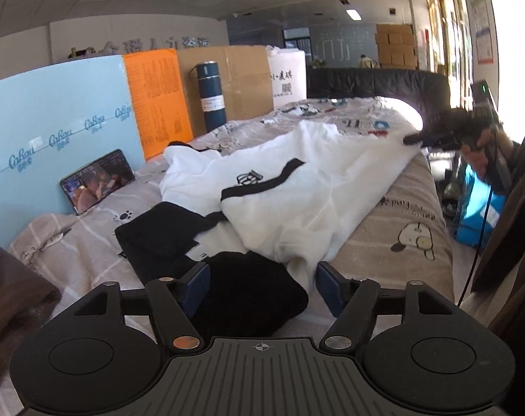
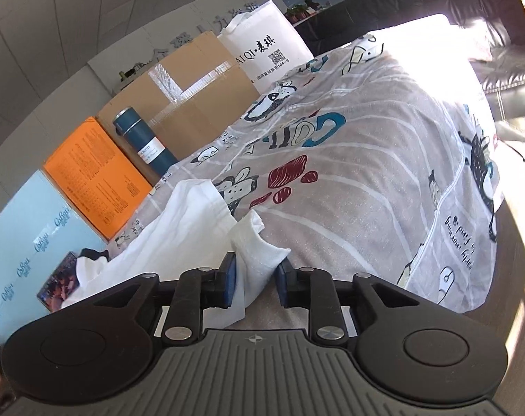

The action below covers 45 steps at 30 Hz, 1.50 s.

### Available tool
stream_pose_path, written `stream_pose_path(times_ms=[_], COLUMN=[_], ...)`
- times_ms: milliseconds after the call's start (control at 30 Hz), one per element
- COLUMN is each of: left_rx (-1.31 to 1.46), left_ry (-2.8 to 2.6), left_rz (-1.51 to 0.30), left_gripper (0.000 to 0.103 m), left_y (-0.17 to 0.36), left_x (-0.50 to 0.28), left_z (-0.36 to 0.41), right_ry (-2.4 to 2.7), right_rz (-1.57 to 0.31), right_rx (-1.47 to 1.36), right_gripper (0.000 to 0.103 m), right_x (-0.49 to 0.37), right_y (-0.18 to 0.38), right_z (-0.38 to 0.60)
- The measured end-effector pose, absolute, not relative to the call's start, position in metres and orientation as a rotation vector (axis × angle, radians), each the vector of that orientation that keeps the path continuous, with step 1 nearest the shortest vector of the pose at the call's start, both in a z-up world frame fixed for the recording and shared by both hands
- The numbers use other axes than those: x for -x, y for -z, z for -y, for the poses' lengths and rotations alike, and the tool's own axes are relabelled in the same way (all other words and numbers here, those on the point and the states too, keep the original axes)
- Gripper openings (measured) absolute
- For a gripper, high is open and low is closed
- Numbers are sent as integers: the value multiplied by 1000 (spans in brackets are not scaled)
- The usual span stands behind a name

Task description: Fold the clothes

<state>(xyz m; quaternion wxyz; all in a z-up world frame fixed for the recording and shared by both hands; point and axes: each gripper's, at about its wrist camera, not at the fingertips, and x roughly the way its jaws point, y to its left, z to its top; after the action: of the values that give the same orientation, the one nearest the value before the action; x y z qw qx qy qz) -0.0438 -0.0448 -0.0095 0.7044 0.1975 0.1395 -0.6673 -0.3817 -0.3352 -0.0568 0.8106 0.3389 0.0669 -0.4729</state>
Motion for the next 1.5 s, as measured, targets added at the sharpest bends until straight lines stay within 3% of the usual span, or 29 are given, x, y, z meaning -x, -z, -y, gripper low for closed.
stream_pose_path(times_ms=[33,100,267,333,467,567,800,1033,1267,1300,1333,1400,1467,1500], left_rx=[-431,-416,-377,-361,-330,-211,-86,-205,-259,-263,-268,-278,-304,-298], left_ry=[1475,1458,1414,1396,1359,1329,1487,1397,1345,1357,1369,1403,1436,1448], left_rz=[-300,-279,-227,-206,-165,-59,-168,-490,-697,-708,-716,-713,-644,-622], left_gripper=[90,90,91,91,91,92,93,91,88,82,64,39,27,14], left_y=[6,-2,-20,-27,-42,-87,-132,-59,19,24,29,37,36,32], left_x=[42,38,29,25,18,-6,-57,-100,-123,-124,-124,-122,-114,-111], left_z=[46,48,54,56,60,74,193,329,384,385,386,386,383,380], right_ry=[1041,1086,1181,1201,1377,1351,868,587,498,493,492,487,484,487], right_rz=[-180,-234,-324,-337,-316,-235,-50,-201,-247,-239,-234,-226,-221,-225], right_rx=[-641,-496,-320,-285,-228,-244,-487,-826,-983,-998,-1015,-1015,-1003,-997], right_gripper=[18,19,59,66,66,66,77,78,78,78,78,76,80,80], right_x=[376,366,362,366,380,388,344,235,189,190,190,191,192,192], right_y=[55,54,63,62,47,27,-33,-16,40,48,54,57,58,58], right_z=[330,322,322,326,347,363,411,455,484,488,491,492,491,490])
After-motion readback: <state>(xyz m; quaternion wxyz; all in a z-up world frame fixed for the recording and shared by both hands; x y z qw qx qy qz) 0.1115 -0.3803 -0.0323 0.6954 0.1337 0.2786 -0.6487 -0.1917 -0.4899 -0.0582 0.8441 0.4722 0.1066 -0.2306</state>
